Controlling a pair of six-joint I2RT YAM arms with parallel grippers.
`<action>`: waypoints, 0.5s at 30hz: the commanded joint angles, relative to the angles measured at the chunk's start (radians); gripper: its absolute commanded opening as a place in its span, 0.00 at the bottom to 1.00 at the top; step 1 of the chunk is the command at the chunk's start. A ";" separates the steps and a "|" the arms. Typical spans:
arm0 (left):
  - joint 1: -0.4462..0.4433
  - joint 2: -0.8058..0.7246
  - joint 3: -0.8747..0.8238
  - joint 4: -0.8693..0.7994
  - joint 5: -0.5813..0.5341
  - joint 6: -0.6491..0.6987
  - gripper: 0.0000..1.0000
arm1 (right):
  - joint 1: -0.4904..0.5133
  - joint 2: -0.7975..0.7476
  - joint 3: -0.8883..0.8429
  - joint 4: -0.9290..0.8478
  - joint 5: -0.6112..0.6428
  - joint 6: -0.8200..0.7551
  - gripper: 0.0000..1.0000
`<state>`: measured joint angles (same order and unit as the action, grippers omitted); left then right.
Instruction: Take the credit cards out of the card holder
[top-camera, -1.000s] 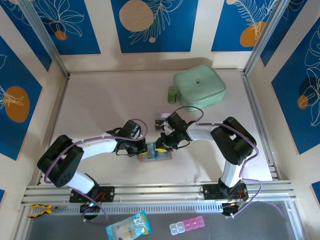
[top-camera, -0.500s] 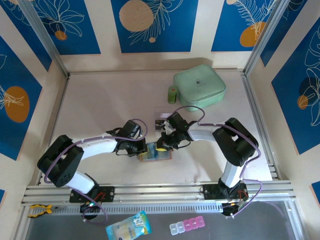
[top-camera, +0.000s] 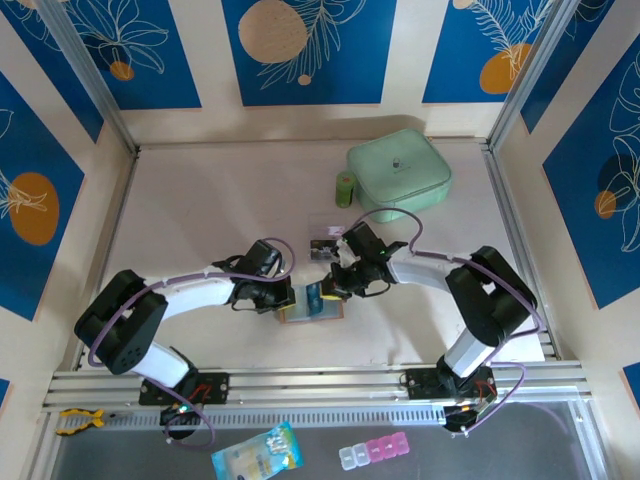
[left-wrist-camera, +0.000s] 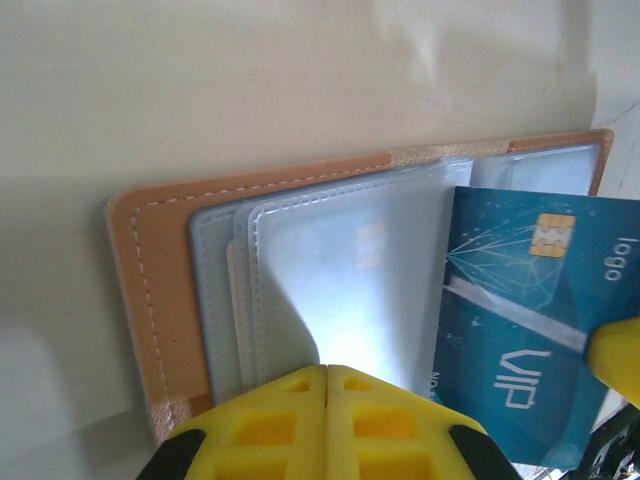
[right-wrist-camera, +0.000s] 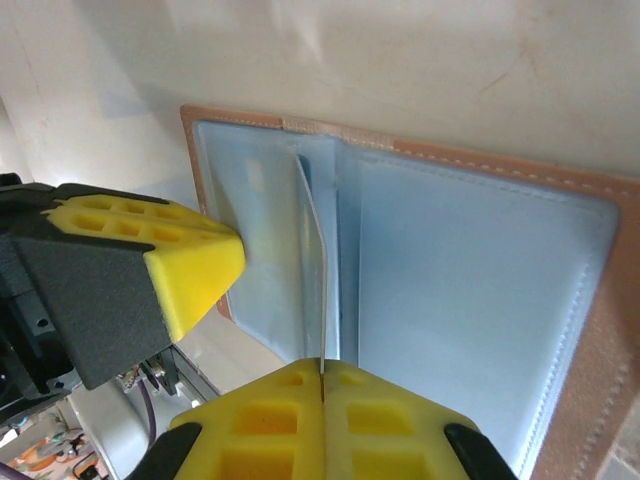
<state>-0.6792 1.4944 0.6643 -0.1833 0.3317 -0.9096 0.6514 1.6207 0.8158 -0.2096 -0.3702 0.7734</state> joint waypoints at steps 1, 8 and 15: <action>-0.006 0.012 0.010 -0.054 -0.029 0.014 0.01 | -0.009 -0.044 -0.002 -0.089 0.029 -0.035 0.03; -0.006 0.012 0.030 -0.066 -0.037 0.028 0.01 | -0.012 -0.094 0.025 -0.173 0.067 -0.056 0.03; -0.006 0.014 0.052 -0.066 -0.043 0.036 0.01 | -0.015 -0.163 0.028 -0.249 0.119 -0.080 0.02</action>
<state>-0.6792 1.4956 0.6834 -0.2081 0.3080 -0.9058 0.6426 1.4967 0.8173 -0.3843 -0.2794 0.7238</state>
